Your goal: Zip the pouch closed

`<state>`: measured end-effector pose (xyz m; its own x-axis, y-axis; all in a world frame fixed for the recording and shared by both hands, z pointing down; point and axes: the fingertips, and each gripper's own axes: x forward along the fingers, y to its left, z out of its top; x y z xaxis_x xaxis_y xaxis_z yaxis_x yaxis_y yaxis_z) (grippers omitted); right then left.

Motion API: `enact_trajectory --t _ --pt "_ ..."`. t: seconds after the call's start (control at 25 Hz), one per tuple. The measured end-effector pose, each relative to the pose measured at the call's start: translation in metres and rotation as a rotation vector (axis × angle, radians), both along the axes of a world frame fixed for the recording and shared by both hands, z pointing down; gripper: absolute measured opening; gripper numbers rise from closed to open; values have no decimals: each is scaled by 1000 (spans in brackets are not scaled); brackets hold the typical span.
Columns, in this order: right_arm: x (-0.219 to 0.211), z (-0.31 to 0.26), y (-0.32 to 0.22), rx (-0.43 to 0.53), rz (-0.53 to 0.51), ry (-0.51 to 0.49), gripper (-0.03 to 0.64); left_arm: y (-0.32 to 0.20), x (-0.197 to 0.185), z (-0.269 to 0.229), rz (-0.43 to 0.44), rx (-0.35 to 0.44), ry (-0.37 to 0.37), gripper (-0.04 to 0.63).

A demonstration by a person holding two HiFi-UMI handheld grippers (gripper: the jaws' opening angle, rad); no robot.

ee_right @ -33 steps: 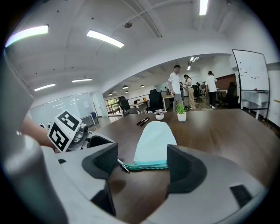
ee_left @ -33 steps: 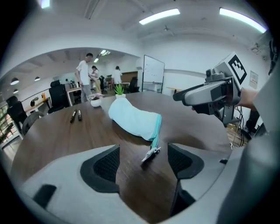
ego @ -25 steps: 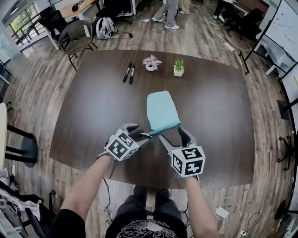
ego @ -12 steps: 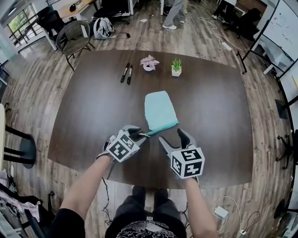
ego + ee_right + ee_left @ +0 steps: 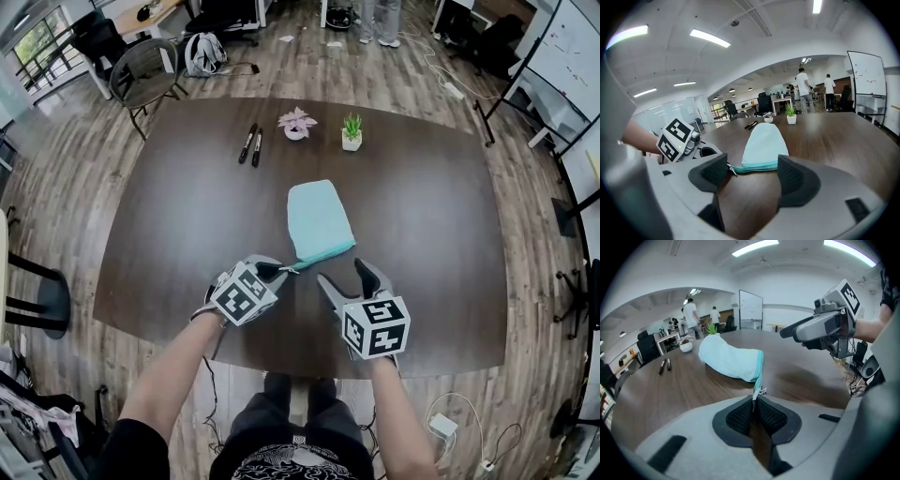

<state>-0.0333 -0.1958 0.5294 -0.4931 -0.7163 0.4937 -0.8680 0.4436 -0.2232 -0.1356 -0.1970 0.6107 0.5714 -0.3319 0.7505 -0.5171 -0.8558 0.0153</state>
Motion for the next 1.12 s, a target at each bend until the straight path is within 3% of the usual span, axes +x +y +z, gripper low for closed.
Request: enact_trajectory --t 0.44,0.8,1.12 --pt "-1 -8 -2 11 -14 -19 323 0 11 -28 -107 -97 183 26" --pt "3 -20 -5 32 -16 -38 284 0 22 -53 -124 -106 255 25" --pt "-5 -36 -9 53 -43 -150 263 -4 34 -88 -125 -137 371 25"
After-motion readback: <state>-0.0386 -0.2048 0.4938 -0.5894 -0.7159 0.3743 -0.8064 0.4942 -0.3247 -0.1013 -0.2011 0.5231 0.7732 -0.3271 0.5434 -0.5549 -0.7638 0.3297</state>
